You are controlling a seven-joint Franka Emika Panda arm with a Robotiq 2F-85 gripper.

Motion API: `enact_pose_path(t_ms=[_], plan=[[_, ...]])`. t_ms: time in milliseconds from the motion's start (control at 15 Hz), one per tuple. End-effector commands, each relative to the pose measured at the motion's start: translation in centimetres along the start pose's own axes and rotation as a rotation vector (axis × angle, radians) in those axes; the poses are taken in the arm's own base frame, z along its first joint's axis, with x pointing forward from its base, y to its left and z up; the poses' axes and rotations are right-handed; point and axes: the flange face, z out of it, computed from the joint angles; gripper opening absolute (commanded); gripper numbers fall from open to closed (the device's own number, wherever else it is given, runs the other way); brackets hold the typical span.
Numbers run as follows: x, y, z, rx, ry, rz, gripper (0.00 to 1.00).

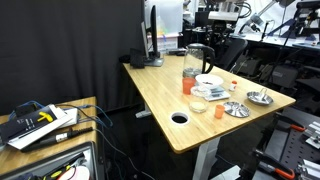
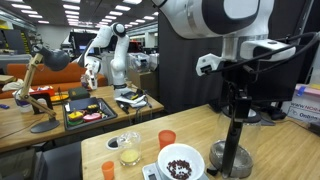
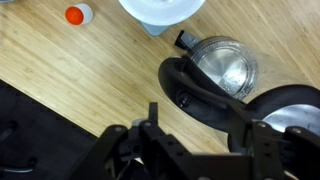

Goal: Press the button on the handle of the kettle

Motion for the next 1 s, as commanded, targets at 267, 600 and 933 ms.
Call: enact_pose_path(t_ms=[267,600,933], plan=[[0.9,0.7,-2.5,0.068,-0.026,0.077,0.10],[0.7,2.3,-1.8,0.056,-0.046,0.121,0.00],[-0.3,3.6,-1.8,0.054,-0.076,0.122,0.00]])
